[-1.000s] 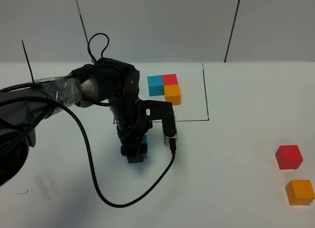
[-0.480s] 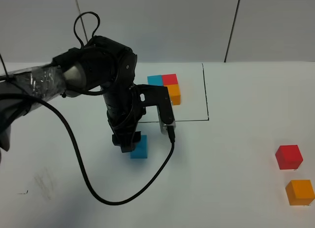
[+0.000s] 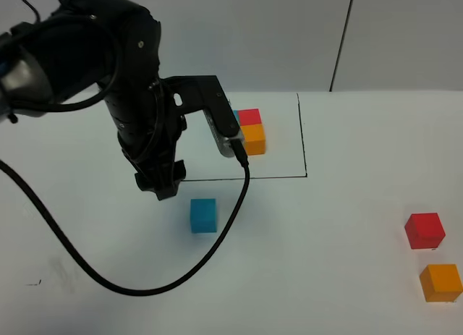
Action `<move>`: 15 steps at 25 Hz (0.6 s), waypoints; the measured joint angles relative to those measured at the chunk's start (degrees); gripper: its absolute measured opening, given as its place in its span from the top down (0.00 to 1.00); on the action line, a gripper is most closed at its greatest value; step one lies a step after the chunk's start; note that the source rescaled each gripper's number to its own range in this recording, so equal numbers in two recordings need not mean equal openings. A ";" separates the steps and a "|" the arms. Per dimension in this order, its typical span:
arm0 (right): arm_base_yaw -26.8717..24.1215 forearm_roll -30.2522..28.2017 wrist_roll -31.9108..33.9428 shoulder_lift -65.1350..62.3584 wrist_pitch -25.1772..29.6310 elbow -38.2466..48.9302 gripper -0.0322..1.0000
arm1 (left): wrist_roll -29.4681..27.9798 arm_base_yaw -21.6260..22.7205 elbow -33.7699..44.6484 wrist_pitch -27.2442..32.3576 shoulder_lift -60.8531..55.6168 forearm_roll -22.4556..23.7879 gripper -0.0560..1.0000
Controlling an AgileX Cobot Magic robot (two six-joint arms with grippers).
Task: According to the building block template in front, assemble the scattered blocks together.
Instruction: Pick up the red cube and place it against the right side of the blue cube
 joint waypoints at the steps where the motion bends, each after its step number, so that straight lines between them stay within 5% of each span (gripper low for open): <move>1: 0.00 0.00 0.00 0.00 0.00 0.00 0.33 | -2.28 0.00 0.00 0.05 -1.02 2.28 0.02; 8: 0.00 0.00 0.00 0.00 0.00 0.00 0.33 | -22.75 0.76 0.00 0.11 -7.56 20.99 0.02; 15: 0.00 0.00 0.00 0.00 0.00 0.00 0.33 | -37.37 9.94 0.00 0.16 -13.06 24.28 0.02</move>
